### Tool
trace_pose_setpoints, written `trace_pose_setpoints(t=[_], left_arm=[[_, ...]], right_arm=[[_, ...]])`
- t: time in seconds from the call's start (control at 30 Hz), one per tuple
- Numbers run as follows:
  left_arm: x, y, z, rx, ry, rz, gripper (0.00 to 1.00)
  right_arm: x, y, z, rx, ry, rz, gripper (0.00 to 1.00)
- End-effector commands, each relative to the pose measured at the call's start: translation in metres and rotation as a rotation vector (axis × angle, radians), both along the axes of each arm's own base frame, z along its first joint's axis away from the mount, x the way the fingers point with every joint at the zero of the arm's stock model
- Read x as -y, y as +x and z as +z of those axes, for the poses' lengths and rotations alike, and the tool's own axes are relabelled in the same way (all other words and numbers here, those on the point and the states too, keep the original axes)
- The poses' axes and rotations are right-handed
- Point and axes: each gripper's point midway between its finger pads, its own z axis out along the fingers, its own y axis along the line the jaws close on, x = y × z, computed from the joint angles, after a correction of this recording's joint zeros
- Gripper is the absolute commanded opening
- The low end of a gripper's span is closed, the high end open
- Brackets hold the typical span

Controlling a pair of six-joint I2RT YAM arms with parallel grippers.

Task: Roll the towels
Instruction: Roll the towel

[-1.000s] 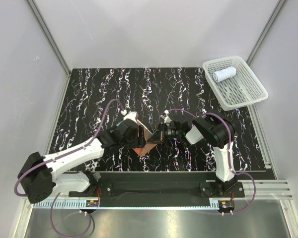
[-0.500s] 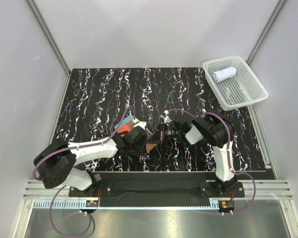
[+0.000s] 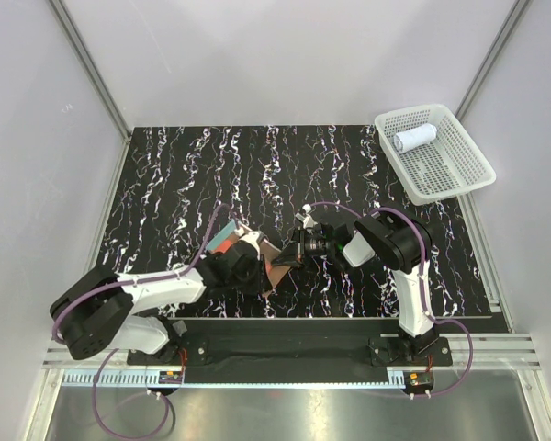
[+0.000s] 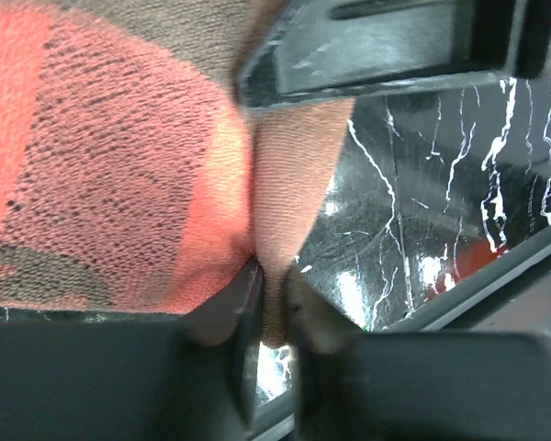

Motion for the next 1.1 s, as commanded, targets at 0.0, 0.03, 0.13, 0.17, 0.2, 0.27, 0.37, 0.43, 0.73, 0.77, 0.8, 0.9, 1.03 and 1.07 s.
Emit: trace_pose_setpoints(t=[0.0, 0.03, 0.13, 0.17, 0.2, 0.27, 0.37, 0.43, 0.73, 0.77, 0.8, 0.9, 1.03, 1.07], left_arm=[[-0.031, -0.027, -0.029, -0.164, 0.077, 0.025, 0.27], [-0.042, -0.023, -0.034, -0.189, 0.091, 0.068, 0.31], [-0.062, -0.031, -0.045, -0.267, 0.114, 0.122, 0.37], [-0.066, -0.033, -0.046, -0.278, 0.118, 0.132, 0.38], [-0.067, -0.035, -0.046, -0.286, 0.116, 0.138, 0.39], [-0.07, -0.039, -0.046, -0.3, 0.118, 0.151, 0.39], [-0.073, -0.042, -0.047, -0.314, 0.102, 0.177, 0.39], [-0.08, -0.046, -0.053, -0.335, 0.098, 0.206, 0.37], [-0.089, -0.039, -0.052, -0.366, 0.05, 0.285, 0.17], [-0.096, -0.043, -0.052, -0.378, 0.088, 0.293, 0.24], [-0.093, -0.034, -0.04, -0.341, 0.08, 0.29, 0.37], [-0.107, -0.023, -0.016, -0.272, 0.142, 0.337, 0.66], [-0.105, -0.005, 0.02, -0.169, 0.099, 0.369, 0.74], [-0.107, -0.005, 0.025, -0.164, 0.11, 0.372, 0.74]], right_arm=[[0.005, 0.005, -0.026, -0.026, -0.067, -0.038, 0.07], [0.004, 0.004, -0.026, -0.025, -0.066, -0.034, 0.07], [0.005, 0.004, -0.027, -0.027, -0.068, -0.036, 0.06], [0.005, 0.004, -0.026, -0.026, -0.067, -0.036, 0.06], [0.005, 0.004, -0.026, -0.026, -0.067, -0.036, 0.06], [0.005, 0.005, -0.026, -0.026, -0.067, -0.037, 0.06], [0.005, 0.004, -0.027, -0.027, -0.068, -0.036, 0.06], [0.005, 0.004, -0.027, -0.023, -0.068, -0.036, 0.06], [0.006, 0.004, -0.026, -0.025, -0.066, -0.036, 0.05], [0.006, 0.004, -0.027, -0.026, -0.067, -0.036, 0.05], [0.006, 0.004, -0.027, -0.028, -0.067, -0.036, 0.05], [0.006, 0.004, -0.028, -0.027, -0.068, -0.036, 0.05], [0.005, 0.005, -0.028, -0.029, -0.068, -0.038, 0.04], [0.005, 0.005, -0.028, -0.027, -0.068, -0.037, 0.04]])
